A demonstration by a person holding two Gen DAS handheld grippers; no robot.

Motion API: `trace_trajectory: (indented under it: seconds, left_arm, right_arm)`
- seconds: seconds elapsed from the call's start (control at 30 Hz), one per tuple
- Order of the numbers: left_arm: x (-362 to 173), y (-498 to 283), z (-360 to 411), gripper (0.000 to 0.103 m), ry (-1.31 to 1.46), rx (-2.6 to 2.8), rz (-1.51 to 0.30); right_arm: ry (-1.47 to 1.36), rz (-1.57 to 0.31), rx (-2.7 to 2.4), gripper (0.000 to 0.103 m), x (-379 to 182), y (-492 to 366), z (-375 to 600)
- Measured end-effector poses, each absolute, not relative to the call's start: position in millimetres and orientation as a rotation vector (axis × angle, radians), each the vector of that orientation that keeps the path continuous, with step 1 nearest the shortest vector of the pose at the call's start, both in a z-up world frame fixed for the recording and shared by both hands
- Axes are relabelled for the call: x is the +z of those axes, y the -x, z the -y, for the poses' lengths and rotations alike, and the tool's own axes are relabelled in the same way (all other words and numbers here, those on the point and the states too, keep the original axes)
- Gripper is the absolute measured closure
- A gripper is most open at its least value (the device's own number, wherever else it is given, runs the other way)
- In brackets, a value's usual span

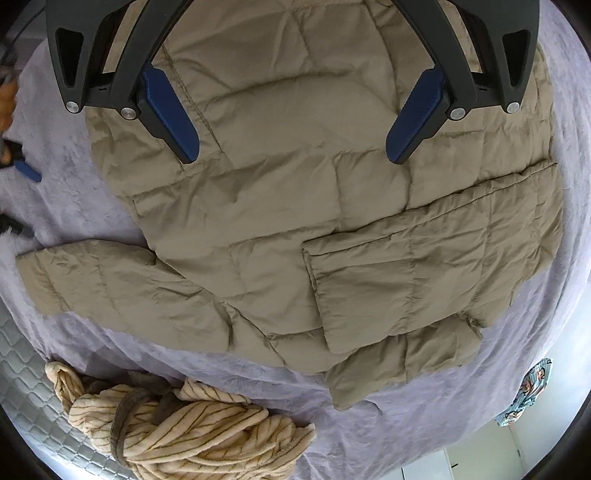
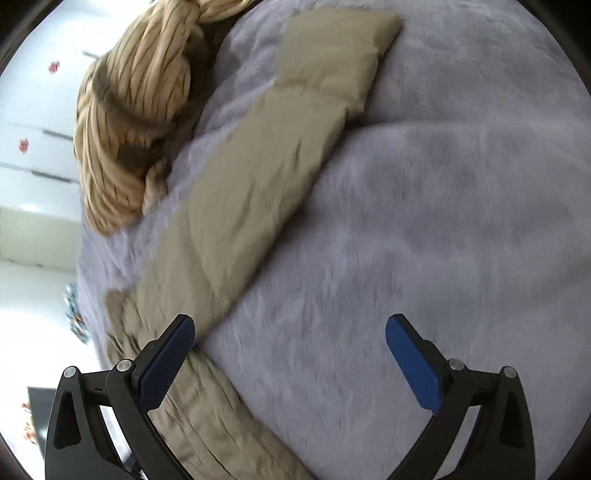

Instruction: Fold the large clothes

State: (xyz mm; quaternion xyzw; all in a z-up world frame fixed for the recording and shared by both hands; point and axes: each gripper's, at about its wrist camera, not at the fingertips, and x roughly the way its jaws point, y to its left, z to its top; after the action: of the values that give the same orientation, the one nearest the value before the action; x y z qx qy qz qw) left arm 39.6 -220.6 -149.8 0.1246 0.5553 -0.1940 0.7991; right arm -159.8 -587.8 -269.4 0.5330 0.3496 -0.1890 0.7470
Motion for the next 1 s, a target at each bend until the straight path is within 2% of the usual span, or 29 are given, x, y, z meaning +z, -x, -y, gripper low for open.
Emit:
trace_trajectory:
  seconds: [0.23, 0.4, 0.47, 0.53, 0.57, 0.63, 0.77, 1.0]
  left_arm:
    - [-157, -39, 240, 0.002, -0.246, -0.406, -1.239]
    - [-158, -42, 253, 0.002, -0.212, -0.408, -1.248]
    - [-158, -44, 257, 0.002, -0.208, -0.401, -1.245]
    - [-157, -47, 258, 0.002, -0.200, -0.391, -1.240]
    - [-156, -49, 257, 0.002, -0.195, -0.384, -1.237]
    - [-153, -53, 255, 0.002, -0.191, -0.374, -1.225]
    - [-143, -65, 241, 0.002, -0.183, -0.347, -1.192]
    - [-123, -93, 187, 0.002, -0.155, -0.249, -1.107]
  right_arm:
    - [-1.254, -0.612, -0.447, 0.000, -272, 147, 667]
    - [-1.393, -0.594, -0.394, 0.003, -294, 127, 696]
    - [-1.413, -0.601, -0.374, 0.013, -300, 118, 702]
    - [-1.440, -0.597, -0.327, 0.042, -303, 110, 706]
    - [-1.465, -0.591, -0.288, 0.051, -306, 104, 706]
    - [-1.507, -0.589, -0.252, 0.092, -310, 96, 706]
    - [-1.486, -0.545, -0.206, 0.095, -295, 92, 698]
    - [-1.249, -0.528, -0.072, 0.095, -213, 66, 651]
